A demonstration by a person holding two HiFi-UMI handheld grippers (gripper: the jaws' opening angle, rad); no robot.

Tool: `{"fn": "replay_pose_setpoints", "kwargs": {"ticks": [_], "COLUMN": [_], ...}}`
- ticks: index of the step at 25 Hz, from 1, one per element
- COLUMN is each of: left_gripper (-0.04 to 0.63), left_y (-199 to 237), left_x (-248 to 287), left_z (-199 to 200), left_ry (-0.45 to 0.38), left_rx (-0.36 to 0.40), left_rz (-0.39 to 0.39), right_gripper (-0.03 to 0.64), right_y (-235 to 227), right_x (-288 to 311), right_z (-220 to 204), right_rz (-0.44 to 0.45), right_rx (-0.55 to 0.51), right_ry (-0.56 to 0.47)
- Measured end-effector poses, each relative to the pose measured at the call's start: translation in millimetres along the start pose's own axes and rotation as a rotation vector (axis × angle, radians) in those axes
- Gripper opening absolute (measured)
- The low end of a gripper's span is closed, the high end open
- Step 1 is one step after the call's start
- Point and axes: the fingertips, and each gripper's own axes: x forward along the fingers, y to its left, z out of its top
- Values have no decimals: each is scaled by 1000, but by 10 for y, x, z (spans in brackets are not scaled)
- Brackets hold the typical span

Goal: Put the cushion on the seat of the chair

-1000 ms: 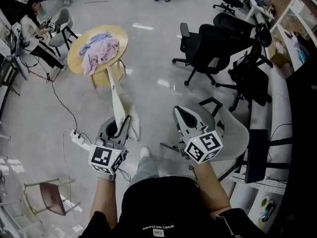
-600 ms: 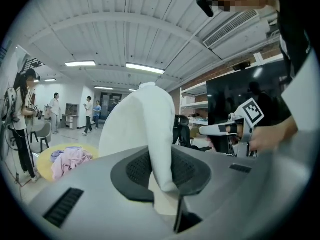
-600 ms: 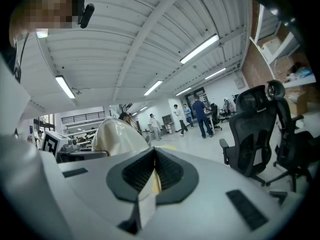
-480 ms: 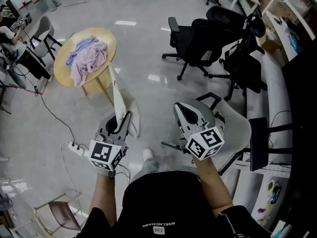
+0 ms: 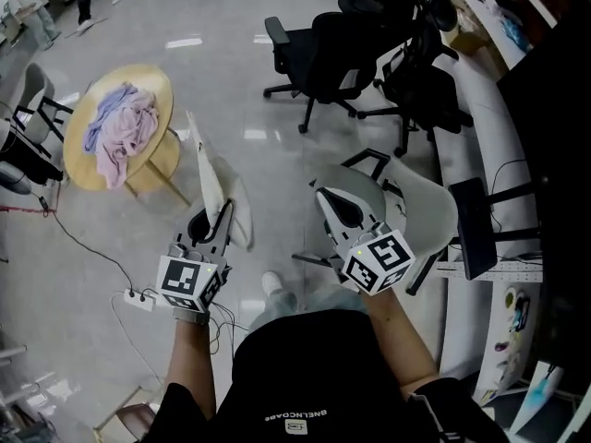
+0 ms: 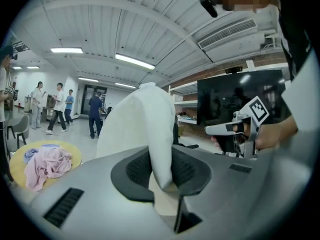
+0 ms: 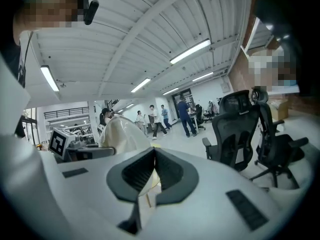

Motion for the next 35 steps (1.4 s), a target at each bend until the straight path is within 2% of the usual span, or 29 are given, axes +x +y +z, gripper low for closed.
{"fn": "replay_pose_setpoints", "kwargs": {"ticks": [6, 12, 18, 27, 35], "left_gripper": [72, 72, 72, 72, 72], "left_y": [-251, -546, -813, -1194, -1486], "left_x": [400, 789, 1162, 1680, 2081], "left_z": [-8, -50, -102, -333, -769], "left_ry": [16, 58, 82, 150, 231], "left_rx": [7, 66, 74, 89, 101], "left_rz": [-82, -159, -232, -340, -436], "right_gripper": [9, 9, 9, 9, 9], "right_y": [-394, -748, -1074, -1494, -1765], "right_x": [-243, -491, -746, -1146, -1505], "right_z": [-3, 33, -30, -262, -528], "right_rz": [-88, -152, -223, -343, -446], "right_rx": [21, 37, 65, 126, 186], "right_ry": [-9, -24, -31, -25, -19]}}
